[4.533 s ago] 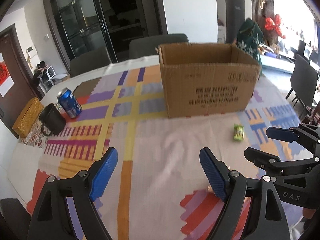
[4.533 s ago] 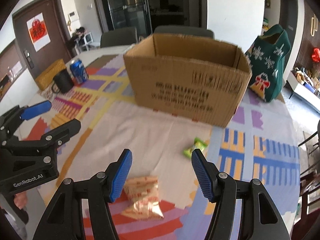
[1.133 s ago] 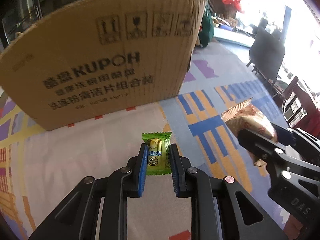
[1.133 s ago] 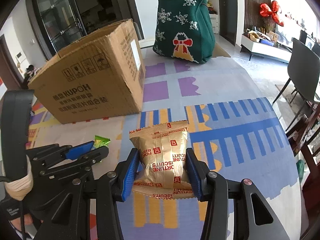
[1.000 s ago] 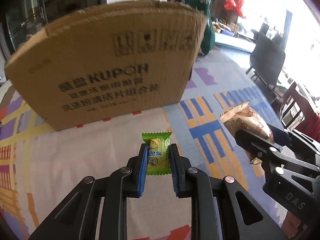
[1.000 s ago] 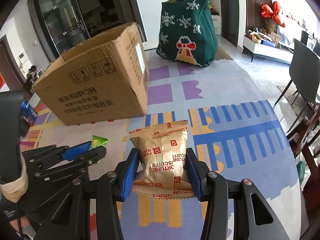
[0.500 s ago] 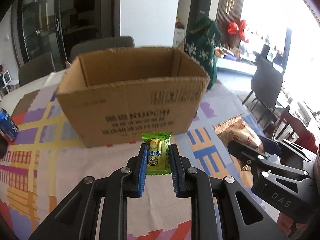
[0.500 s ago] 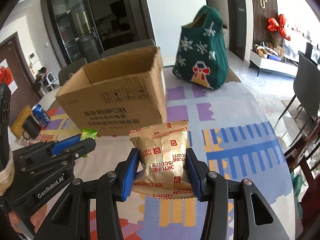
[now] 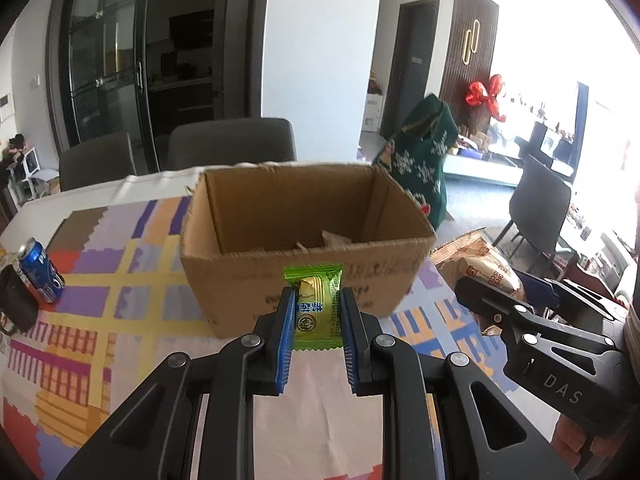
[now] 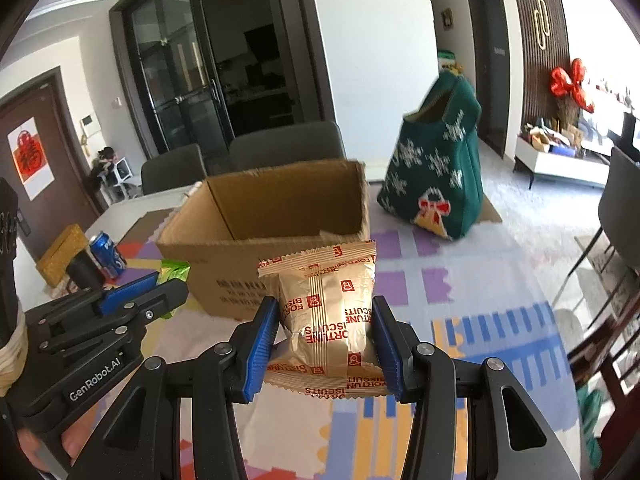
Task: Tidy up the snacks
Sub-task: 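Carry the biscuit packet and green candy into the box and open both tools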
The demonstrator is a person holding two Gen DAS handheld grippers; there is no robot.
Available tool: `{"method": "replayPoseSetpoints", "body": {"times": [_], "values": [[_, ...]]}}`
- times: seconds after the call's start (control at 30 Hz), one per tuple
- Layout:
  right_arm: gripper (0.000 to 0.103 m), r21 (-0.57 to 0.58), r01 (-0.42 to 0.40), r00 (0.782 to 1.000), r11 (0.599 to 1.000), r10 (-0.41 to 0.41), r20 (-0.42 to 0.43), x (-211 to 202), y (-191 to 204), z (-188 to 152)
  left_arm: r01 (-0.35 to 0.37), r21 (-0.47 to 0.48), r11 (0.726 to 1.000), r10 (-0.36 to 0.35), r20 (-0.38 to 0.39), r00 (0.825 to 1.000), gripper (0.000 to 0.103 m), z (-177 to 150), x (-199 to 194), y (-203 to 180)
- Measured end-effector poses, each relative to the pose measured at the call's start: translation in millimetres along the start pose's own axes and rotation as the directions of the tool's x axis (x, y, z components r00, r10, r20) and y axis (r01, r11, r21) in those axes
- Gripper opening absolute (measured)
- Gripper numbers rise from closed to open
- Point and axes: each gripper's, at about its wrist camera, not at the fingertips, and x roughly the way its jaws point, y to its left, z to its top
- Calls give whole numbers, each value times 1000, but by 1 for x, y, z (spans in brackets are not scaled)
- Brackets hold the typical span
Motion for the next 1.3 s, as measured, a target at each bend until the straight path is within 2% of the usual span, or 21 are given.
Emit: {"method": "replayPoseSetpoints", "body": {"times": [0.4,0.73,1.0,1.3], "values": [[48,-56,5,998,998,-1,64,5,18,40,-43,-14,999,43,37,998,22,30,0,18],[48,-95,-1,998,995,7,63,23,29,67,-48,-26,999,48,-9,999,22,59,26,35],[48,-95,-14,1000,995,14,-1,55,31,87,-58,-25,998,56,-61,997,22,81,53,44],[48,-88,-17,995,996,8,-101,93,26,100,-73,-22,997,69,-121,990,22,86,83,50]]}}
